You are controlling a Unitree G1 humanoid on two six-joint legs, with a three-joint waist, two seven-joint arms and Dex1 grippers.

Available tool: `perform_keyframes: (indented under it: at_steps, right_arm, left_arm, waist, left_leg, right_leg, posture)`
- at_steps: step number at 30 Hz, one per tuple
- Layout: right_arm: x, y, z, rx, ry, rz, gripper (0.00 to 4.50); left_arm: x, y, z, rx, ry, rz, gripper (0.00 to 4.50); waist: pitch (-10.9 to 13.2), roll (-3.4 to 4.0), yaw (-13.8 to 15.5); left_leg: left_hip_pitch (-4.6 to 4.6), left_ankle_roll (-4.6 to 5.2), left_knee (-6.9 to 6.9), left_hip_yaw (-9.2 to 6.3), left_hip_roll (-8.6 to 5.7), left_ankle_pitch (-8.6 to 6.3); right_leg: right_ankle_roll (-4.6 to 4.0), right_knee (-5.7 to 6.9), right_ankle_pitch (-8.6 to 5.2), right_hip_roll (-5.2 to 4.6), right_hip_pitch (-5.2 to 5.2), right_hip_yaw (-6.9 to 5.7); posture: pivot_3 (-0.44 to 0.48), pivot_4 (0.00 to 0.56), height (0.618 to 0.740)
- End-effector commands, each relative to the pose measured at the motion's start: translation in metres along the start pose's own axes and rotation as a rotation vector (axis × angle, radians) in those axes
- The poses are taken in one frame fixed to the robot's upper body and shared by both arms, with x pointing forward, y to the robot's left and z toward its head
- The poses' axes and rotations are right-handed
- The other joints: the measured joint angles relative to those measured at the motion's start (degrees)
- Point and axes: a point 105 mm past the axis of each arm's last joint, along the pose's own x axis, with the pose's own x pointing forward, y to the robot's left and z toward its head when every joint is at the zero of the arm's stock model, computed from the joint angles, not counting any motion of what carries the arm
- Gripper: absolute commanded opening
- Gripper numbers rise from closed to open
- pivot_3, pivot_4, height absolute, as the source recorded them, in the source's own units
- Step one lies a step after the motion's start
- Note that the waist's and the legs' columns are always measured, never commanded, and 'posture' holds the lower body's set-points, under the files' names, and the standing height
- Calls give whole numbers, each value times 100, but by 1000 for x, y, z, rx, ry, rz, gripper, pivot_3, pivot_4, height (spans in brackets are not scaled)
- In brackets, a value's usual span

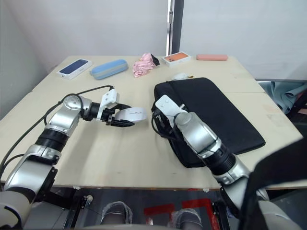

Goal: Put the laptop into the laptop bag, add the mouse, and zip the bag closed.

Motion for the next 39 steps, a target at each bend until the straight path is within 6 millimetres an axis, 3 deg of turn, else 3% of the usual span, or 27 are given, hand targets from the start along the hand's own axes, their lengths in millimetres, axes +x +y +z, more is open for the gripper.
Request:
perform_keyframes:
  at_steps: [1, 6, 9, 20, 30, 39]
  right_arm:
    - [1, -10, 2, -38, -11, -50, 4445]
    - [4, -7, 2, -2, -20, -30, 4445]
    - [4, -1, 4, 13, -38, 2, 3647]
    - [0, 4, 10, 49, -71, 43, 14]
    - [-5, -9, 14, 56, -78, -8, 14]
    - [-48, -27, 49, 259, -278, 88, 14]
  left_arm:
    - [-3, 2, 9, 32, -16, 13, 2871]
    - [-7, 3, 10, 31, -17, 26, 2871]
    - [-9, 4, 10, 32, -12, 35, 2871]
    - [-9, 5, 12, 31, -14, 40, 2871]
    - [-5, 6, 19, 32, -33, 40, 2871]
    - [-2, 3, 16, 26, -26, 24, 2871]
  waist:
    - [0, 0, 4]
    - [0, 0, 2]
    - [0, 0, -1]
    - [0, 0, -1]
    - [0, 0, 13]
    - [0, 0, 22]
  left_leg:
    - [0, 0, 0, 0, 0, 0]
    - [0, 0, 1, 0, 0, 0]
    - [1, 0, 2, 0, 0, 0]
    - [2, 1, 4, -1, 0, 0]
    - [1, 1, 4, -1, 0, 0]
    - [2, 1, 4, -1, 0, 0]
  right_leg:
    - [0, 0, 0, 0, 1, 0]
    - [0, 1, 0, 0, 0, 0]
    - [0, 3, 0, 0, 0, 0]
    - [0, 4, 0, 0, 2, 0]
    - [-1, 4, 0, 0, 2, 0]
    - [-1, 5, 1, 0, 1, 0]
  posture:
    - [0, 150, 740]
    - [0, 150, 740]
    - [0, 150, 740]
    - [0, 150, 740]
    - [0, 150, 740]
    - [0, 150, 740]
